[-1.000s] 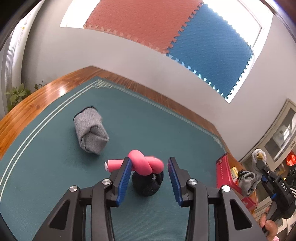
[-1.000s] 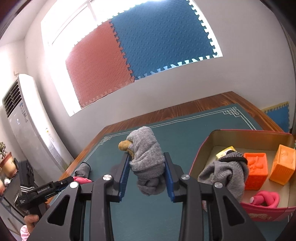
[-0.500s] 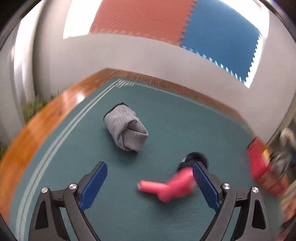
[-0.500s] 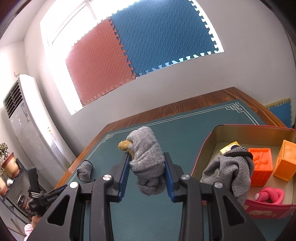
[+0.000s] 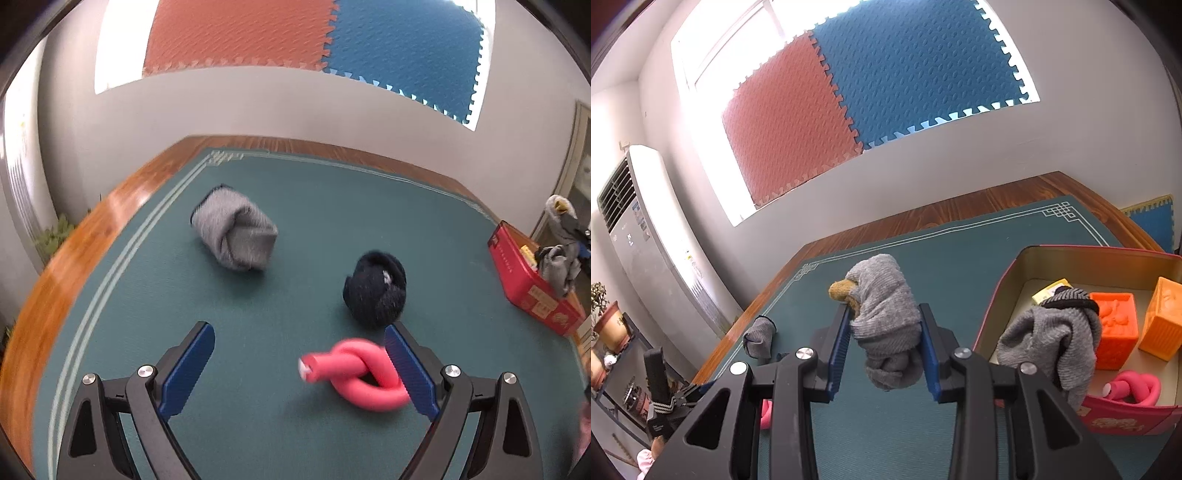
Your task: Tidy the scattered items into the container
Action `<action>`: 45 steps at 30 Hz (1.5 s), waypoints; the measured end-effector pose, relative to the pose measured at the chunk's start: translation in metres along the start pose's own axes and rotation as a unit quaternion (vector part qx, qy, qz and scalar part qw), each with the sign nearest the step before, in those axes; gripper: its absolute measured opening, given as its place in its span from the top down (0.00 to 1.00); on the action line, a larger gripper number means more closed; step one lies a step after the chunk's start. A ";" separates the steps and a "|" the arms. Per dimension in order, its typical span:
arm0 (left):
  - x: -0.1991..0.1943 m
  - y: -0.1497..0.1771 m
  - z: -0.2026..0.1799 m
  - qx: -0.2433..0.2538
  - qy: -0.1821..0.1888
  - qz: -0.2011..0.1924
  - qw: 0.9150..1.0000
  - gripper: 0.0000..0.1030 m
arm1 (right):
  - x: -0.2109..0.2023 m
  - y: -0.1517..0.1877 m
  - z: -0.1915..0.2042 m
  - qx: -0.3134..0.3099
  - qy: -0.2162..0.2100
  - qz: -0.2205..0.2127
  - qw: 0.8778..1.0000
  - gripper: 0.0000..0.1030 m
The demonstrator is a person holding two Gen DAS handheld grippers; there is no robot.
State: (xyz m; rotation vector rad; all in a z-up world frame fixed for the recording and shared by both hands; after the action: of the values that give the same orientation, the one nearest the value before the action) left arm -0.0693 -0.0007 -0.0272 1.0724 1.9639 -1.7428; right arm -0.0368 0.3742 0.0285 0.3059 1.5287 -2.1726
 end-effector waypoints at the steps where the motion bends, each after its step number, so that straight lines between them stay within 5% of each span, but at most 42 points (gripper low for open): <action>1: -0.001 0.003 -0.001 -0.002 0.004 0.004 1.000 0.08 | 0.001 0.001 0.001 -0.002 0.000 0.001 1.000 0.61; 7: 0.004 0.017 -0.020 -0.013 0.050 0.021 0.998 0.08 | 0.002 0.004 0.005 -0.010 -0.002 0.003 1.000 0.61; 18: 0.032 0.011 -0.033 -0.032 -0.009 0.052 0.998 0.08 | 0.001 0.004 0.004 -0.009 -0.001 0.001 1.000 0.61; 21: 0.034 0.013 -0.042 -0.010 -0.020 0.054 0.998 0.27 | 0.002 0.004 0.004 -0.011 -0.002 0.001 1.000 0.61; 22: 0.034 0.014 -0.045 -0.006 -0.021 0.053 0.998 0.40 | 0.002 0.004 0.004 -0.012 -0.002 0.001 1.000 0.61; 35: 0.015 0.007 -0.050 -0.029 -0.012 0.018 0.999 0.40 | -0.004 0.001 0.001 -0.008 0.001 -0.009 1.000 0.61; 45: 0.006 -0.019 -0.111 0.004 0.032 -0.011 0.999 0.40 | -0.019 -0.010 -0.017 0.008 0.034 -0.030 0.999 0.61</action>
State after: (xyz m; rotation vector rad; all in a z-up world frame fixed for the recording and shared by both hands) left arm -0.0591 0.1060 0.0065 1.1255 2.0159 -1.7487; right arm -0.0268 0.3976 0.0386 0.3463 1.5772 -2.2430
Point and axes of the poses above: each gripper's, at about its wrist camera, not at the fingertips, and x roughly the way its jaws point, z to its left, y to its underside, the point moved 1 cm from there along x, roughly the way its jaws point, and after that the axes turned 4 degrees about y, right-handed, at the moved point
